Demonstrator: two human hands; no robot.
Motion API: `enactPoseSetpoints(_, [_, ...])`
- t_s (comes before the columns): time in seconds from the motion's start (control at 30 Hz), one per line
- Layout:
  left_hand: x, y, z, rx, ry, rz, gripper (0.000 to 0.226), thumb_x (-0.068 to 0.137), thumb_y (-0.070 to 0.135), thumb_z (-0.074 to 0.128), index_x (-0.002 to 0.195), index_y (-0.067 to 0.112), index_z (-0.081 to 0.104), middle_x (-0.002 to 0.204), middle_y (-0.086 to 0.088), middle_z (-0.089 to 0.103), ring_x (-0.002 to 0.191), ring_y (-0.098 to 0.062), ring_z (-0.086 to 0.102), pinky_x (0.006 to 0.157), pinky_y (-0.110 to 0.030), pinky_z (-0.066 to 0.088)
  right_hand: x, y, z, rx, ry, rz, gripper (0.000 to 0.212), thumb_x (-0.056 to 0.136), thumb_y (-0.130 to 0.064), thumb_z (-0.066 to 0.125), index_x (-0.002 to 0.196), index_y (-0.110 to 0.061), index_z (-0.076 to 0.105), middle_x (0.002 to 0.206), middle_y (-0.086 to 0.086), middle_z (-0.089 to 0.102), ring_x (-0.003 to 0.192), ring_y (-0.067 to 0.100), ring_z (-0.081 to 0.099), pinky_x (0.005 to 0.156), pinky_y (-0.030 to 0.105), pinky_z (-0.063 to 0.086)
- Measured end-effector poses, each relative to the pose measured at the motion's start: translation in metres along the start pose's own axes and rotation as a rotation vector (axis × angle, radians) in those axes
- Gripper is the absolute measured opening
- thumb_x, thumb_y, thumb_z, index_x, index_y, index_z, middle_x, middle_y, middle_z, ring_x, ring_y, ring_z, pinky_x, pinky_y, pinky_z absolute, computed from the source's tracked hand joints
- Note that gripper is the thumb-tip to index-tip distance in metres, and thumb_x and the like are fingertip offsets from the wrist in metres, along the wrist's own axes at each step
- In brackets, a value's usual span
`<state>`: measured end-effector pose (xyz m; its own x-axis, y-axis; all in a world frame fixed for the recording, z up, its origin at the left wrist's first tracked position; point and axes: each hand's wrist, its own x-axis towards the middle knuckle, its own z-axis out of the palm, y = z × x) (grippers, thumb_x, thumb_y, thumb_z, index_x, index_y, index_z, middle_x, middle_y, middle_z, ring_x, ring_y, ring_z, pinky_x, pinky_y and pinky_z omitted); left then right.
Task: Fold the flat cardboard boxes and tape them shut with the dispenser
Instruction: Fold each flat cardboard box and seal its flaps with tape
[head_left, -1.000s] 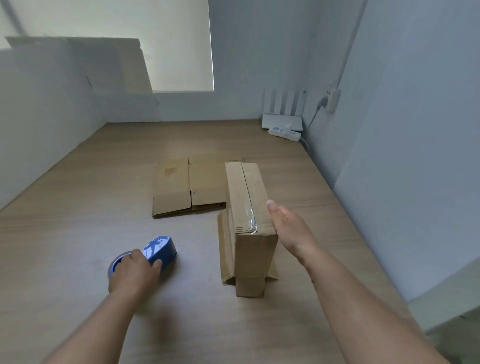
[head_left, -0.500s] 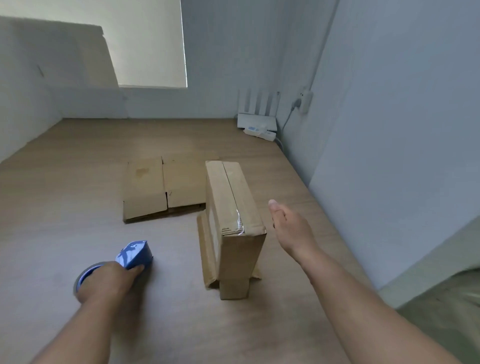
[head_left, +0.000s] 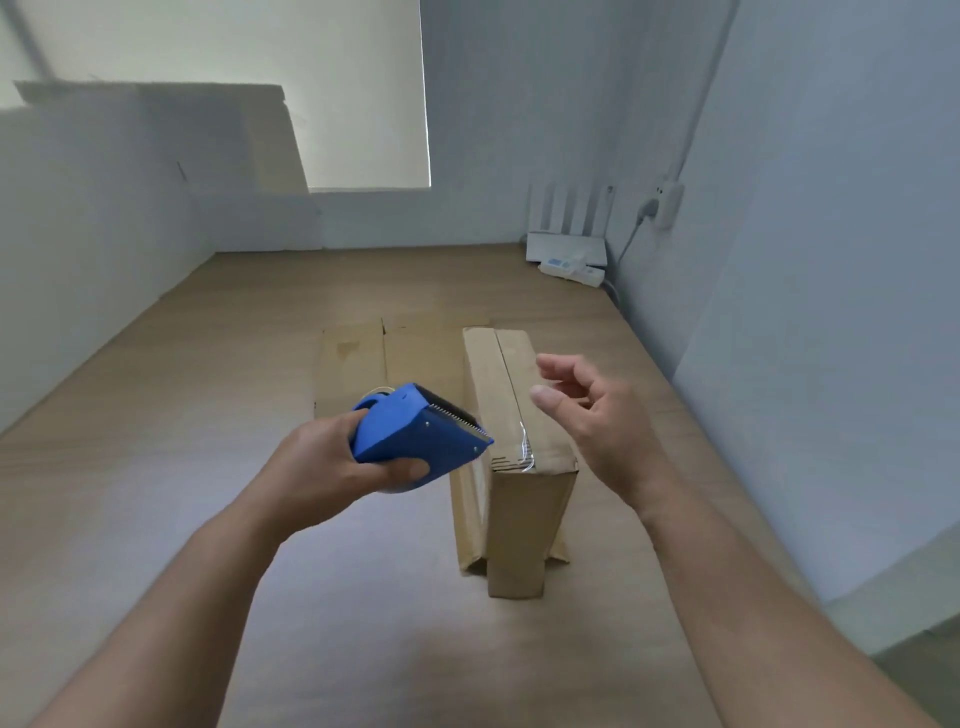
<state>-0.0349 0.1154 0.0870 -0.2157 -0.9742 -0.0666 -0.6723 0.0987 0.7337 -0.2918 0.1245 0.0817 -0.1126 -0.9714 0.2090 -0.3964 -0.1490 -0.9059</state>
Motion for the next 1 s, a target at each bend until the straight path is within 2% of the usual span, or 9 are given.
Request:
enactPoseSetpoints(0.17, [-0.012, 0.026, -0.002, 0.033, -0.100, 0.110, 0.023, 0.073, 0.030, 0.080, 0.081, 0.041, 0.062, 0.075, 0.030, 0.065, 0.071, 0.003, 0.060, 0.056, -0.012, 0.044, -0.015, -0.022, -0.003, 0.176, -0.236, -0.036, 0.046, 0.081, -0.028, 0.068, 0.125, -0.018, 0.058, 0.116, -0.008, 0.062, 0.089, -0.008, 0.058, 0.078, 0.010, 0.046])
enactPoseSetpoints(0.33, [-0.015, 0.032, -0.001, 0.047, -0.126, 0.104, 0.018, 0.074, 0.028, 0.079, 0.082, 0.035, 0.065, 0.074, 0.024, 0.066, 0.067, 0.000, 0.060, 0.055, -0.012, 0.044, -0.030, -0.024, -0.013, 0.315, -0.245, -0.048, 0.048, 0.071, -0.049, 0.065, 0.109, -0.021, 0.066, 0.103, 0.001, 0.070, 0.090, 0.011, 0.065, 0.076, 0.022, 0.051])
enactPoseSetpoints(0.4, [-0.015, 0.032, -0.001, 0.057, -0.138, 0.095, 0.017, 0.074, 0.031, 0.079, 0.083, 0.033, 0.065, 0.075, 0.023, 0.066, 0.066, -0.002, 0.060, 0.056, -0.014, 0.044, -0.033, -0.023, -0.009, 0.261, -0.186, -0.048, 0.029, 0.072, -0.042, 0.071, 0.096, -0.025, 0.067, 0.092, 0.002, 0.070, 0.085, 0.018, 0.064, 0.080, 0.032, 0.053])
enactPoseSetpoints(0.47, [-0.014, 0.034, -0.001, 0.064, -0.152, 0.092, 0.017, 0.074, 0.032, 0.079, 0.085, 0.033, 0.066, 0.075, 0.023, 0.066, 0.066, -0.002, 0.060, 0.058, -0.016, 0.044, -0.033, -0.022, -0.006, 0.193, -0.110, -0.072, 0.006, 0.082, -0.020, 0.071, 0.086, -0.022, 0.066, 0.078, -0.001, 0.067, 0.074, 0.013, 0.060, 0.077, 0.037, 0.053])
enactPoseSetpoints(0.6, [-0.016, 0.042, -0.003, 0.066, -0.193, 0.090, 0.017, 0.075, 0.033, 0.077, 0.086, 0.030, 0.065, 0.072, 0.024, 0.066, 0.066, 0.000, 0.061, 0.055, -0.014, 0.043, -0.034, -0.021, -0.008, 0.110, -0.057, -0.092, 0.015, 0.089, -0.008, 0.063, 0.081, -0.021, 0.065, 0.070, -0.008, 0.061, 0.065, 0.004, 0.054, 0.066, 0.028, 0.051])
enactPoseSetpoints(0.67, [-0.019, 0.049, -0.008, 0.037, -0.205, 0.062, 0.031, 0.066, 0.050, 0.077, 0.085, 0.030, 0.066, 0.072, 0.022, 0.067, 0.067, -0.004, 0.062, 0.056, -0.014, 0.044, -0.037, -0.023, -0.007, 0.100, -0.046, -0.088, 0.016, 0.091, -0.010, 0.060, 0.082, -0.023, 0.064, 0.071, -0.009, 0.061, 0.064, 0.002, 0.055, 0.061, 0.020, 0.047])
enactPoseSetpoints(0.77, [-0.019, 0.057, -0.012, 0.103, -0.202, 0.080, 0.079, 0.029, 0.087, 0.067, 0.084, 0.032, 0.066, 0.076, 0.019, 0.068, 0.070, -0.005, 0.064, 0.057, -0.018, 0.047, -0.038, -0.026, -0.002, 0.047, 0.018, -0.055, 0.016, 0.094, -0.014, 0.055, 0.083, -0.024, 0.061, 0.072, -0.005, 0.062, 0.064, 0.007, 0.057, 0.057, 0.021, 0.047])
enactPoseSetpoints(0.87, [-0.017, 0.065, -0.014, 0.109, -0.209, 0.057, 0.079, 0.029, 0.083, 0.068, 0.085, 0.028, 0.068, 0.073, 0.013, 0.069, 0.067, -0.006, 0.064, 0.053, -0.015, 0.047, -0.038, -0.030, -0.003, 0.022, 0.085, -0.076, 0.015, 0.095, -0.014, 0.054, 0.084, -0.021, 0.059, 0.069, -0.007, 0.058, 0.062, 0.005, 0.054, 0.060, 0.027, 0.051])
enactPoseSetpoints(1.0, [-0.017, 0.072, -0.038, 0.071, -0.304, 0.007, 0.077, 0.021, 0.086, 0.072, 0.073, 0.029, 0.073, 0.071, 0.009, 0.072, 0.063, -0.009, 0.068, 0.055, -0.018, 0.047, -0.041, -0.030, -0.008, 0.041, 0.068, -0.083, 0.013, 0.095, -0.013, 0.053, 0.085, -0.017, 0.059, 0.068, -0.007, 0.056, 0.054, 0.001, 0.055, 0.052, 0.017, 0.048])
